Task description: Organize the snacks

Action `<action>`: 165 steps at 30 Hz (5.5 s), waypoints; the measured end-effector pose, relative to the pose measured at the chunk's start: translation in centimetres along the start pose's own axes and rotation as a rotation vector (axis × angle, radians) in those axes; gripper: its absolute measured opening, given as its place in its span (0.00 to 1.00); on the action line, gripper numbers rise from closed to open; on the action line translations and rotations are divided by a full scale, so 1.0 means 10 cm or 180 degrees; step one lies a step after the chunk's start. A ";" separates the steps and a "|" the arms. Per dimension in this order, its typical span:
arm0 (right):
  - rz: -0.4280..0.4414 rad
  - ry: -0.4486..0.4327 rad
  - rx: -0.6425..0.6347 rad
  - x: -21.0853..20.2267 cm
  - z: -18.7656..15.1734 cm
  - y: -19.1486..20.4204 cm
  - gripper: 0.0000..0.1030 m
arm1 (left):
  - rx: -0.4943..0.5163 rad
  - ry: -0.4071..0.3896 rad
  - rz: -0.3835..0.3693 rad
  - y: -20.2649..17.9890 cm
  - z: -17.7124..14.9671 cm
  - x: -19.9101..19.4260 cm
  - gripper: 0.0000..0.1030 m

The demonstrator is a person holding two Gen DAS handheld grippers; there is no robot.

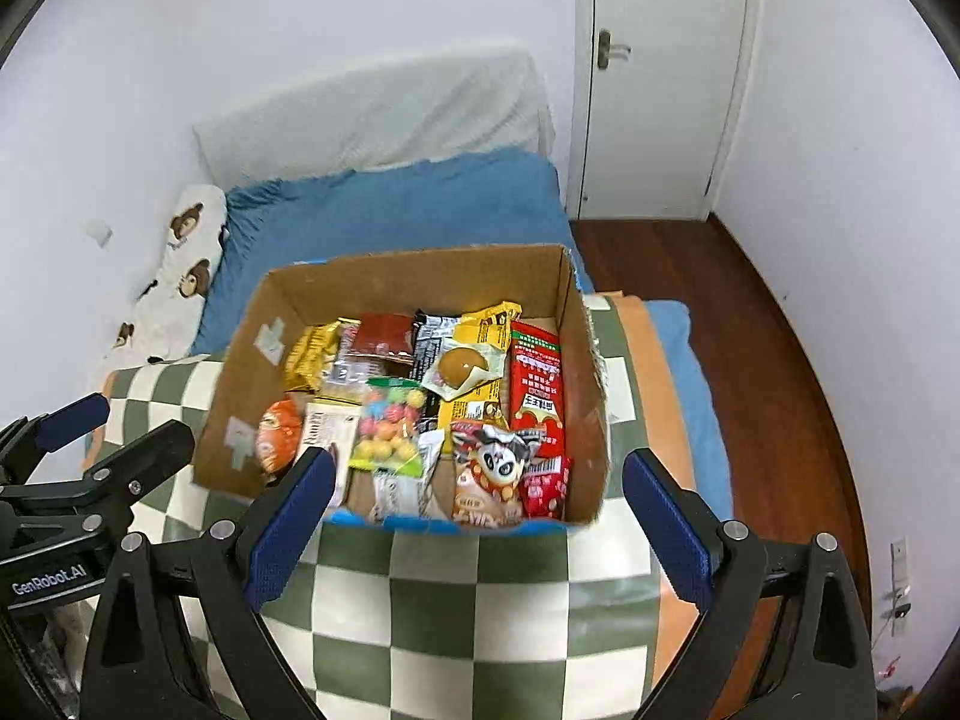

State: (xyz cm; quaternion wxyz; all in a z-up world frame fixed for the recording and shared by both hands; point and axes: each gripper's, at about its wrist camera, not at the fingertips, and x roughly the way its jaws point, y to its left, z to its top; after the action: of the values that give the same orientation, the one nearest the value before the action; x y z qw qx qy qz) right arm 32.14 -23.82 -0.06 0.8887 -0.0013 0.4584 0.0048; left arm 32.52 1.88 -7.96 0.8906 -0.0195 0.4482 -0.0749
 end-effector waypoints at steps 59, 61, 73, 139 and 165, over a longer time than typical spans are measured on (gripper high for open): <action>-0.0166 -0.0587 0.0086 -1.39 -0.36 0.07 0.98 | -0.0121 -0.0256 0.0346 0.03 -0.32 -0.88 0.99; -0.0197 -0.0566 0.0092 -1.33 -0.34 0.06 0.98 | -0.0107 -0.0218 0.0358 0.02 -0.28 -0.80 0.99; -0.0267 -0.0369 0.0137 -1.00 -0.27 0.00 0.98 | -0.0070 -0.0068 0.0328 -0.08 -0.22 -0.51 0.99; -0.0281 -0.0367 0.0121 -1.15 -0.39 -0.03 0.98 | -0.0149 -0.0120 0.0352 -0.11 -0.29 -0.69 1.00; -0.0299 -0.0366 0.0125 -1.19 -0.41 -0.04 0.98 | -0.0141 -0.0144 0.0302 -0.12 -0.37 -0.68 1.00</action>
State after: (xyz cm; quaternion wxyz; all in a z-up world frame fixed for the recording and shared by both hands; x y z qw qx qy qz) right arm 21.94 -24.36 7.23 0.9127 -0.0051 0.4060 -0.0459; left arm 25.40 1.85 -4.69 0.9024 -0.0196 0.4298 -0.0223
